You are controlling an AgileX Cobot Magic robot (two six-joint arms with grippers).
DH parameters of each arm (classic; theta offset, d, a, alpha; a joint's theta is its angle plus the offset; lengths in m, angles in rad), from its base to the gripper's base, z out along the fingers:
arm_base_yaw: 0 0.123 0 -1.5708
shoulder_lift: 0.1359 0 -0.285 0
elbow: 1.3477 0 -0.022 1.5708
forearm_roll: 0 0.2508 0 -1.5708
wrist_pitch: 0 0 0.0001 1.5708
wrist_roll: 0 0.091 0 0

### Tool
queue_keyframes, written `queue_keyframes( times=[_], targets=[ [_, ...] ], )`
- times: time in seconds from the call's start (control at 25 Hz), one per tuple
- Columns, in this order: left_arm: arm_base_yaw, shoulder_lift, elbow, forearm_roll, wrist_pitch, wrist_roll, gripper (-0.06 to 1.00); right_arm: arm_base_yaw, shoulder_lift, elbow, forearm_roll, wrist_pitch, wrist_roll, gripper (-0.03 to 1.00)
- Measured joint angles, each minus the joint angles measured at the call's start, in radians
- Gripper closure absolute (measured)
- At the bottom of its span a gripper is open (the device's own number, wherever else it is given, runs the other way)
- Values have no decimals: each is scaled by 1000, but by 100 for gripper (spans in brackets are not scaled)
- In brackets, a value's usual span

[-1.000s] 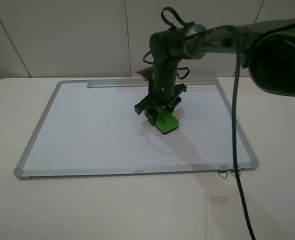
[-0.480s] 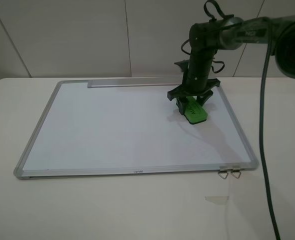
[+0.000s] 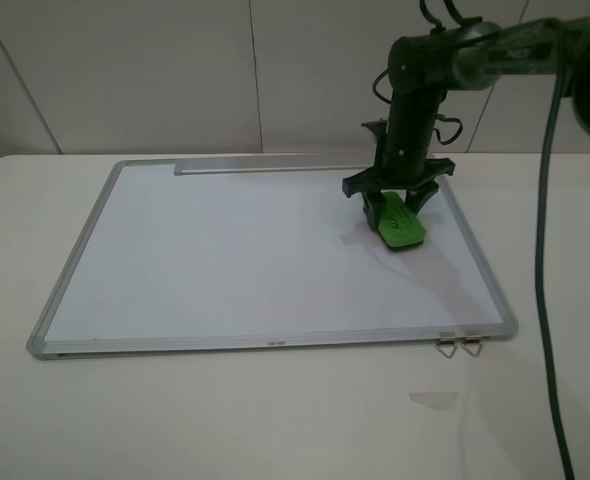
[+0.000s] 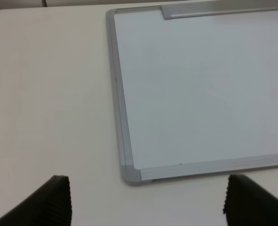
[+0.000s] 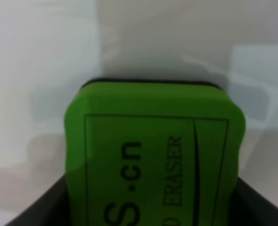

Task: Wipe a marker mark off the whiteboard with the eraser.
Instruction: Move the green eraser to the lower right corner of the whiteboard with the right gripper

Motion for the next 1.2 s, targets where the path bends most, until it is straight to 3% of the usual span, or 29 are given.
queue_keyframes(
  times=[0.2,0.4,0.6,0.92,1.2],
  targets=[
    [0,0,0,0,0,0,26,-18,-190,102,0,-1,25,38],
    [0,0,0,0,0,0,26,-66,-342,321,-1,-15,64,38],
    [0,0,0,0,0,0,26,-103,-468,589,-1,-201,113,38],
    [0,0,0,0,0,0,26,-108,-490,851,0,-447,129,38],
    [0,0,0,0,0,0,26,-111,-491,892,1,-507,158,38]
  ],
)
